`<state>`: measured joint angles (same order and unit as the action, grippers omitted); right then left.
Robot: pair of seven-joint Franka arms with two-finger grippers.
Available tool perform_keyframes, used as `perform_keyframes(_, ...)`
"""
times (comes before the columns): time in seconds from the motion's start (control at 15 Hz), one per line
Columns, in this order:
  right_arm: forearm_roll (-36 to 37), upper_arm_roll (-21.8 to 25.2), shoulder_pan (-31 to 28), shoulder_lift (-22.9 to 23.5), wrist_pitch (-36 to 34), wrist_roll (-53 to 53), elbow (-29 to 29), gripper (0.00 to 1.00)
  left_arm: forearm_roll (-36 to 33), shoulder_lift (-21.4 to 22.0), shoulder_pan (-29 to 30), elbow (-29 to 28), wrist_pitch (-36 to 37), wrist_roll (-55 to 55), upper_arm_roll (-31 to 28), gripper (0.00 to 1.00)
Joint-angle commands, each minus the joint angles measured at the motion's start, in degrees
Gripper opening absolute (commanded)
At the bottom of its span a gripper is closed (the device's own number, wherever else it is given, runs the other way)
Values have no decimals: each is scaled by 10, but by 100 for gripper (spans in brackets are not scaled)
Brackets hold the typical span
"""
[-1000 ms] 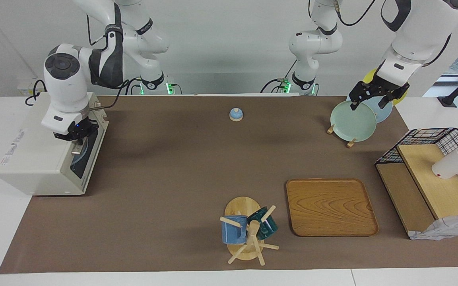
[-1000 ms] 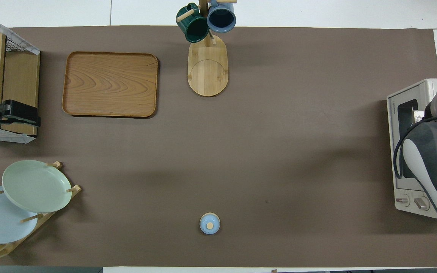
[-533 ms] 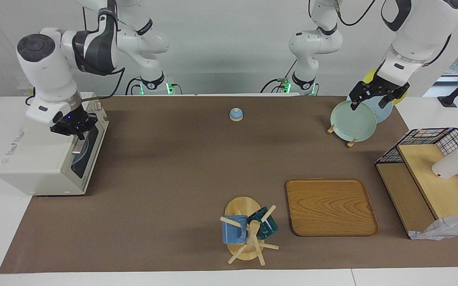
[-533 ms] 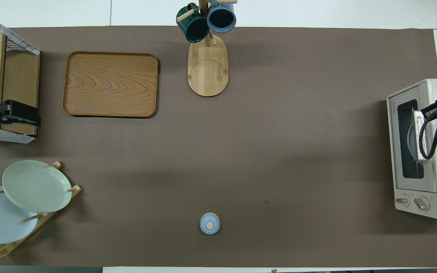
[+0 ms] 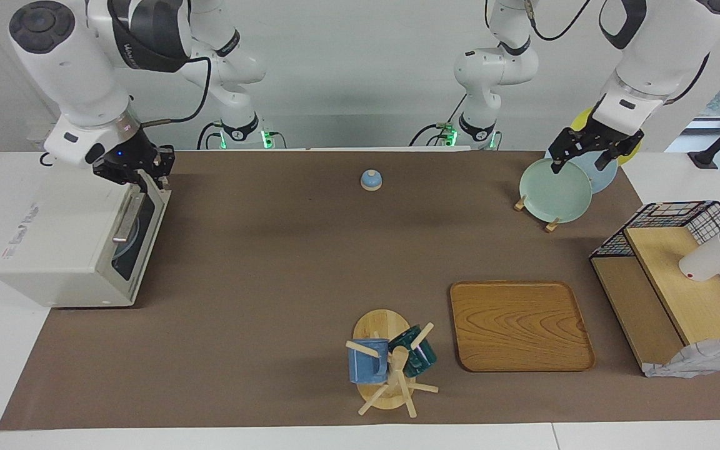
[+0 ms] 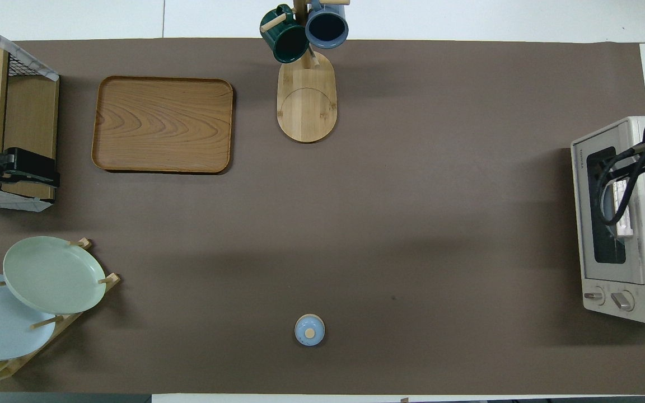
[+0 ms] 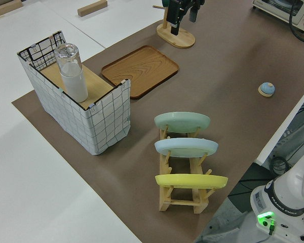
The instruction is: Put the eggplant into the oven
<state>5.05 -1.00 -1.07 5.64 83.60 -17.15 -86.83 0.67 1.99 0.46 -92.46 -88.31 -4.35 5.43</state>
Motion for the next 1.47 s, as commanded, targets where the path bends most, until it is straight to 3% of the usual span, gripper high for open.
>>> perform_keyframes(0.0,-28,-2,-5,3,-10,12,16,100,-7,9,8,-8,4,2,4,100)
perform_keyframes(0.4,-22,15,41,-25,-10,58,5,100,-7,9,8,-8,4,2,4,100)
perform_keyframes(1.4,-27,16,33,-55,2,67,-32,100,-7,9,8,-8,4,2,4,100)
